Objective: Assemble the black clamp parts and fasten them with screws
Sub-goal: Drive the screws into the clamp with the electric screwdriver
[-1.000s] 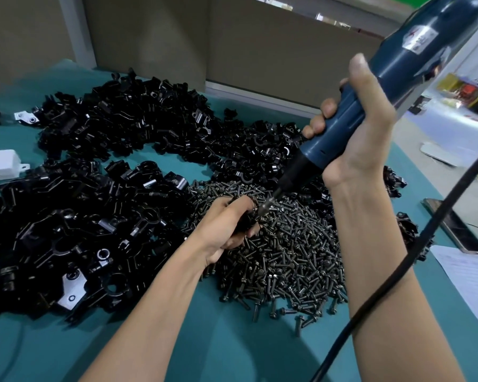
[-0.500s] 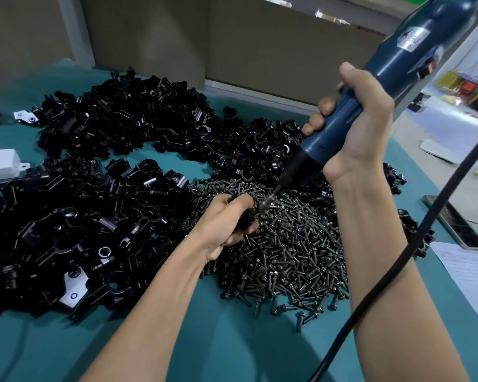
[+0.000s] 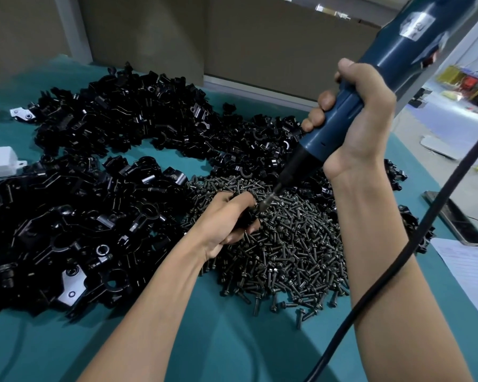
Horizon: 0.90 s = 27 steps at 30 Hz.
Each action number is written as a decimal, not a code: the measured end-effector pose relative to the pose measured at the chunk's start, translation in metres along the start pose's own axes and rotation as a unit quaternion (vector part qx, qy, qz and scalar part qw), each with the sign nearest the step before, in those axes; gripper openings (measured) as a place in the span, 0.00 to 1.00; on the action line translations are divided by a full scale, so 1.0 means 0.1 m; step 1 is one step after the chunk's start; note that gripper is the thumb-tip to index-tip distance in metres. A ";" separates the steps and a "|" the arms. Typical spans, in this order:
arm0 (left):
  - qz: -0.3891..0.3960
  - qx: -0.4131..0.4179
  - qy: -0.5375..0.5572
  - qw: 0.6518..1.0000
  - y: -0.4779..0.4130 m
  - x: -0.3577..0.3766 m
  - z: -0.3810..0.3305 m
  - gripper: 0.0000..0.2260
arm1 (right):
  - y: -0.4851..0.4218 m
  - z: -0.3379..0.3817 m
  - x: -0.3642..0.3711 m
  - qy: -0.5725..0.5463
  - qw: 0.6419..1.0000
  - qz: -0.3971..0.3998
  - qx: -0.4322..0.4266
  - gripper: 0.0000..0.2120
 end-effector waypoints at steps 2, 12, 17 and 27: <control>-0.001 -0.001 -0.005 1.000 0.01 -0.01 0.01 0.09 | 0.01 -0.01 0.00 -0.003 1.000 0.010 0.003 0.08; 0.044 0.003 0.000 0.999 0.02 0.03 -0.01 0.11 | 0.01 0.05 0.02 -0.042 0.995 0.085 0.016 0.06; 0.053 0.010 0.057 0.997 0.01 0.03 -0.04 0.09 | -0.01 0.08 -0.02 -0.062 0.994 0.089 0.007 0.06; 0.109 0.033 0.126 0.986 0.10 0.04 -0.08 0.10 | -0.05 0.17 -0.25 -0.084 0.996 0.021 -0.008 0.07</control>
Point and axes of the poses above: each hand's wrist, its own y-axis away from the middle knuckle, its own x-axis out of the palm, z = x × y, the point moved 4 cm from there along -y, towards the middle knuckle, and after that the axes turned 7 degrees about y, right-handed, at the moved point
